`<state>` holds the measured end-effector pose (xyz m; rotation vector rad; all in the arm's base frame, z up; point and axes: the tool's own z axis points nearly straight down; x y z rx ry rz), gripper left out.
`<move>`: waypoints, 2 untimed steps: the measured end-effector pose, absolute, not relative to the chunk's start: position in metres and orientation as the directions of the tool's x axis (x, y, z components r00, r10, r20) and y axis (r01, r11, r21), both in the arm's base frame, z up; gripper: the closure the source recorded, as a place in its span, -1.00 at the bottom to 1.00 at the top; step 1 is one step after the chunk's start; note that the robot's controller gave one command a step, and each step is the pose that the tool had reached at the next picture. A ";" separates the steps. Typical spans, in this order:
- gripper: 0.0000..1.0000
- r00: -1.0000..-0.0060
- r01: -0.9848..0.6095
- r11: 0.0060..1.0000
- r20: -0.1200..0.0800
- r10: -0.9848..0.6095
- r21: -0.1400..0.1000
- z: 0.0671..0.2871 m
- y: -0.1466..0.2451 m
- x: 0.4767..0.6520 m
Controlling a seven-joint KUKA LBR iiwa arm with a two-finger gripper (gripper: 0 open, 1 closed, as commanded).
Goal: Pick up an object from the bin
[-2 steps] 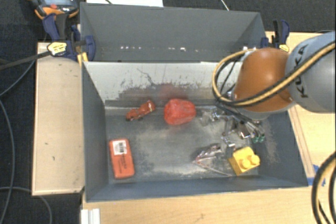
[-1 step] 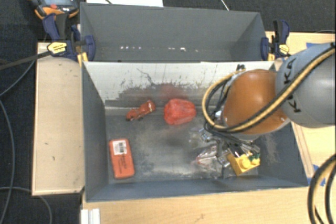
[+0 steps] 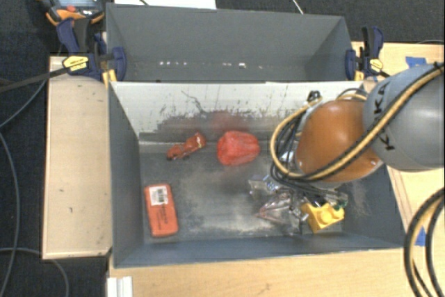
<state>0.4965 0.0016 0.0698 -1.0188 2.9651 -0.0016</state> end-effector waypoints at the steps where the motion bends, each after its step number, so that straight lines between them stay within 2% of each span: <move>1: 1.00 -0.850 -0.526 0.850 -0.003 -0.526 0.003 0.070 0.001 0.505; 2: 1.00 -0.858 -0.513 0.858 -0.001 -0.513 0.004 0.070 0.000 0.506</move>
Offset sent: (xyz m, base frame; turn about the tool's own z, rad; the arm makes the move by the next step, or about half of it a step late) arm 0.0000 0.0000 0.0000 0.0000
